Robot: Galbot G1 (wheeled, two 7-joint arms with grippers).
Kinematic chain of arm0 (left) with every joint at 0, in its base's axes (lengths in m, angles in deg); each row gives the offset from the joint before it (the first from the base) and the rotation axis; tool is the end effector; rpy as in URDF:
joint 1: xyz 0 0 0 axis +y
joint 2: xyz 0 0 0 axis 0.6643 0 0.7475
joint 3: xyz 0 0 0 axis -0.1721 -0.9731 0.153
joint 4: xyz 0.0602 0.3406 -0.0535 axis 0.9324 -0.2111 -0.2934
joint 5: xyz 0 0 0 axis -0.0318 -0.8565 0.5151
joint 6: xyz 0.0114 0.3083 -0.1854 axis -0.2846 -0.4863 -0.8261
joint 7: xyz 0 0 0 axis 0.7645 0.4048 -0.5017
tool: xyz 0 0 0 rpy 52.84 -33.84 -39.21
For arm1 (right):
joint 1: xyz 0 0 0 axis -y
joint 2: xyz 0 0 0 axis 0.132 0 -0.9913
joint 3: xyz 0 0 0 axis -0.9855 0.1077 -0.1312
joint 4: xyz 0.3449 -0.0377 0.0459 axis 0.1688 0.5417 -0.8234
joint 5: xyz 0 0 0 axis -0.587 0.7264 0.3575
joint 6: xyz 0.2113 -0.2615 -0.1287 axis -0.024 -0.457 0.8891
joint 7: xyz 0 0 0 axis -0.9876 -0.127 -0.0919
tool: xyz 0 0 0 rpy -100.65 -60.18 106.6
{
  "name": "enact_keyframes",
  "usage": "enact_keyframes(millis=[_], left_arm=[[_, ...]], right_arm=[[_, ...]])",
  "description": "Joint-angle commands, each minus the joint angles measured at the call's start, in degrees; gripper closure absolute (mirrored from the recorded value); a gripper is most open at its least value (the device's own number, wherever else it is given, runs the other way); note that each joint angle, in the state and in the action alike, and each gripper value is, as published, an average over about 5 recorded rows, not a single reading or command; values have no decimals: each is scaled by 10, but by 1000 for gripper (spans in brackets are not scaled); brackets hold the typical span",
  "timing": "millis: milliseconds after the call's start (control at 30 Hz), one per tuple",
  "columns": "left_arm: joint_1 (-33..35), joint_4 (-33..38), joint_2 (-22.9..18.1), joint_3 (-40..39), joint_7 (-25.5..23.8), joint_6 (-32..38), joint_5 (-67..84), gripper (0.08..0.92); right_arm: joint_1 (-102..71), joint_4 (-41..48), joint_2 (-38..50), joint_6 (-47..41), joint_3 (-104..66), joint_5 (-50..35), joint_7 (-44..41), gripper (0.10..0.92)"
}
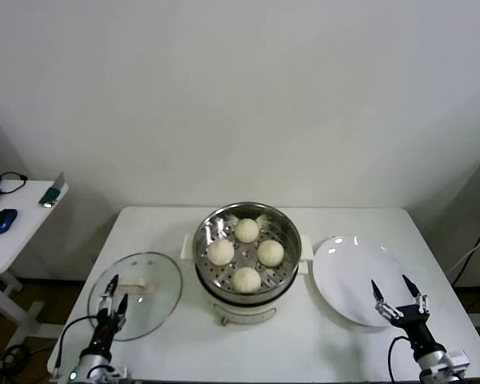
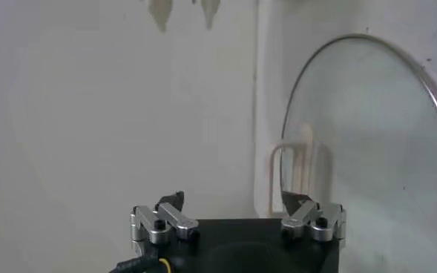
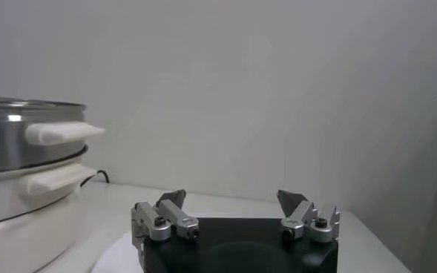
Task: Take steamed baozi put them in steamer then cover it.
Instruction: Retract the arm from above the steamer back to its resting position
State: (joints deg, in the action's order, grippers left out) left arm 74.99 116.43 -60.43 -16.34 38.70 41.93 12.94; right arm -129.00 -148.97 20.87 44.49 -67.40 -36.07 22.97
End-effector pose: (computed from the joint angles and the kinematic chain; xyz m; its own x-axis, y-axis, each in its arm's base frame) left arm 0.1821 0.1363 -0.4324 -0.9934 -0.0571 0.0993 0.0996 -0.0017 0.9950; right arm 0.1721 -0.1981 -0.3931 -0.9926 -0.0989 0.0710 -0.1036 0.9924 -0.0670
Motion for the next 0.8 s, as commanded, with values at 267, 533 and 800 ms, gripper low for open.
enact_keyframes(millis=[267,533,800], left_arm=[[-93,-71,-3,-31,-15,-68,-50,177],[-108,-102,-7,-37,-12,-75,-54,216],[-106,-116,-10,-34,-5,-84,-60,441]], right_arm=[[-23,-20,-21,8,-12,10,-1,203],[-26,-21,-32,8,-14,18,-2,203],[-24,-22,-42,8,-13,23,-5,203]])
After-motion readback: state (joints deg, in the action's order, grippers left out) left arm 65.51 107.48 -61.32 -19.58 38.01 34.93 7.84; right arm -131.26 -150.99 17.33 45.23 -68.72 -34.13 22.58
